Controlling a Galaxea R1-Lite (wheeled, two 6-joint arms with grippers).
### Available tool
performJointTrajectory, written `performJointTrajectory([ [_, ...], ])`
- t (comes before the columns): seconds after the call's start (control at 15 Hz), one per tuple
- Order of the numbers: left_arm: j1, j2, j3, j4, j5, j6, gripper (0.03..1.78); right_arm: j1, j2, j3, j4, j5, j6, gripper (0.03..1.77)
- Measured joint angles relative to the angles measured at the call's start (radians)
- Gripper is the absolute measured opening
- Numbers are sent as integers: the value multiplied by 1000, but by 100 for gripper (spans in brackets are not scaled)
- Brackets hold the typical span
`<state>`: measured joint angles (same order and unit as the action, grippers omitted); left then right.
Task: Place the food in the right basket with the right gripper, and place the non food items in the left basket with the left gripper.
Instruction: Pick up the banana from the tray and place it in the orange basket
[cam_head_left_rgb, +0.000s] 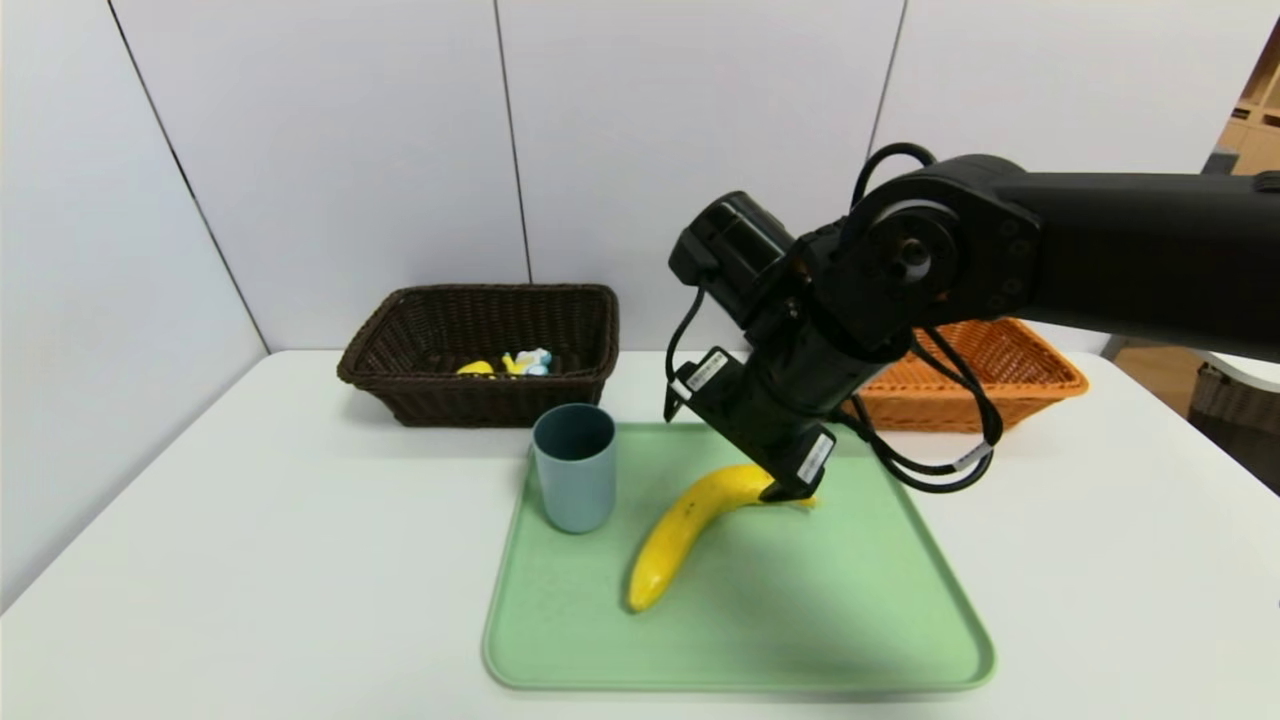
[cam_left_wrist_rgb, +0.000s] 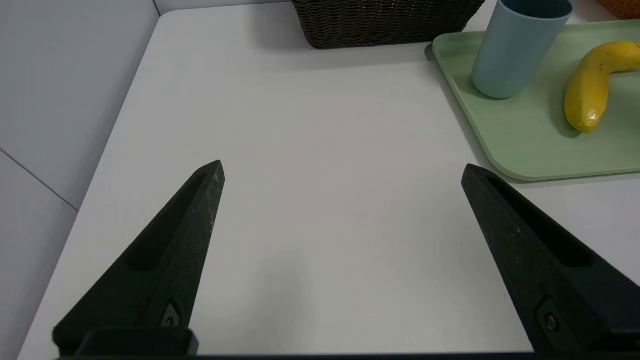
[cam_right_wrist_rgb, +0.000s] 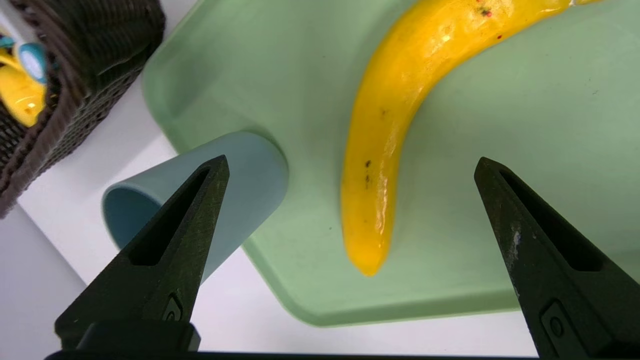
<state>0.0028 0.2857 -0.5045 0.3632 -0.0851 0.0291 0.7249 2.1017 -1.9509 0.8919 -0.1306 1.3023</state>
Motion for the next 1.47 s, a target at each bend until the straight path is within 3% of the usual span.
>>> performJointTrajectory([
  [1.13, 0, -48, 10, 15, -2, 15, 169, 1, 119, -2, 74, 6, -8, 169],
  [1.47, 0, -59, 16, 20, -3, 15, 169, 1, 116, -2, 94, 6, -42, 170],
])
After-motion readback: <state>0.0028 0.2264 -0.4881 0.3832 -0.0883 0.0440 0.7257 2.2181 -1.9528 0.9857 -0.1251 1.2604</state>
